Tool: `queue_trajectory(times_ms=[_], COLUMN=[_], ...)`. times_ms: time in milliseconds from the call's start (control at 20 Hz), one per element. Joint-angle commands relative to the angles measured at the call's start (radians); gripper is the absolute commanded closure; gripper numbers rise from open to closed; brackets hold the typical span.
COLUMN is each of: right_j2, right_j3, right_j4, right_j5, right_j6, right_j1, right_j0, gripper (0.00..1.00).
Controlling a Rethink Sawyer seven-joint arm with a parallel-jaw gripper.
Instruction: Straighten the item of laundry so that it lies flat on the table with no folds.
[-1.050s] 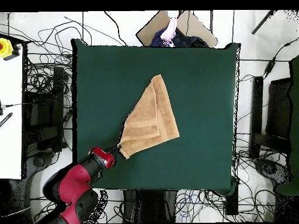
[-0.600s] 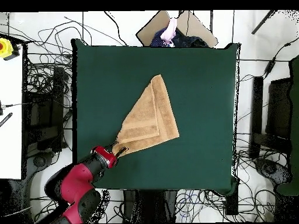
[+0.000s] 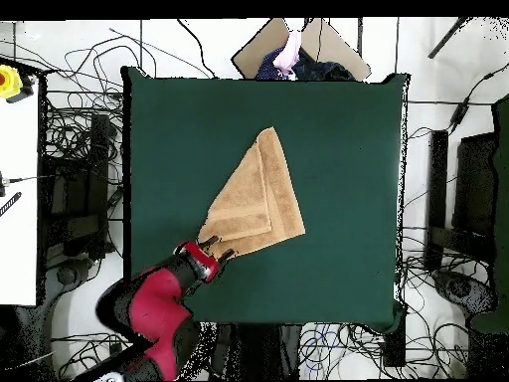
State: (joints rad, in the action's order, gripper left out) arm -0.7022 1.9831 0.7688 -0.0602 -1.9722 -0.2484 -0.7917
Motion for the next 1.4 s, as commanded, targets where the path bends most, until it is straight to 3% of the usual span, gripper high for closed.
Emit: queue_trajectory(times_ms=[50,150,250,600,800,1400], right_j2=[0.401,0.504,0.579,0.837,0.866,0.889], right_j3=[0.093,0.082,0.059,0.016,0.007,0.045], right_j4=[-0.248,-0.355,-0.431,-0.577,-0.579,-0.501], right_j5=[-0.122,-0.115,-0.101,-0.083,-0.062,-0.102], right_j6=[-0.103,-0.085,-0.096,-0.189,-0.194,-0.269], right_j1=[-0.38,-0.447,-0.468,-0.459,-0.461,-0.475], right_j0=[0.482,0.655,0.772,1.069,1.099,1.076], gripper=[0.0,0.0,0.0,0.0,0.0,0.0])
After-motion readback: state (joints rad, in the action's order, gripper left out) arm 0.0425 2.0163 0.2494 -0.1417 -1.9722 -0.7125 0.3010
